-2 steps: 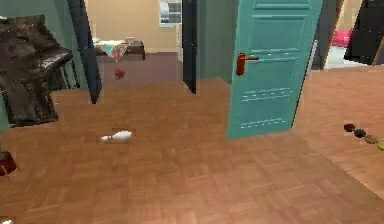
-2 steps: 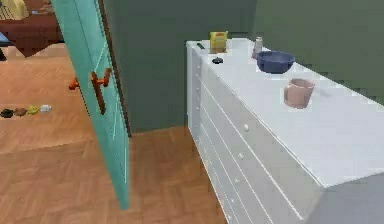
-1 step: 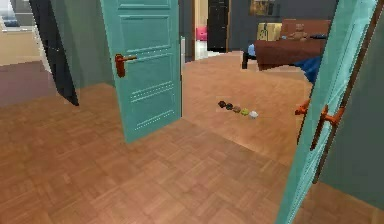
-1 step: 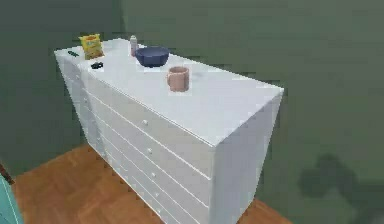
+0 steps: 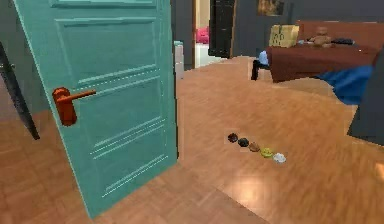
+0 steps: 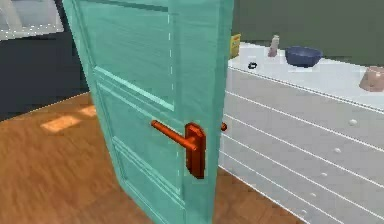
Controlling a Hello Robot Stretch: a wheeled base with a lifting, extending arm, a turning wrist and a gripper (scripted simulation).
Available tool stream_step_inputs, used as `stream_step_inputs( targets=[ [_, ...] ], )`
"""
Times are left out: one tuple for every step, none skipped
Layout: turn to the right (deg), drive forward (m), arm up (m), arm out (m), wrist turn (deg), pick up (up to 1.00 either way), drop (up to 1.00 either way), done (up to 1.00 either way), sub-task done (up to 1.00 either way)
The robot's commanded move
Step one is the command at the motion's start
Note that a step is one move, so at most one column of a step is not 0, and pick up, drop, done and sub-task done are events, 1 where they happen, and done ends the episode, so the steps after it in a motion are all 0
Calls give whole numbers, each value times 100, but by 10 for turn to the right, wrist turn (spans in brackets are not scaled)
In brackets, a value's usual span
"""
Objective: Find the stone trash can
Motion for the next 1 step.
stream_step_inputs(
  targets=[
    [330,0,0,0,0,0,0,0,0]
  ],
)
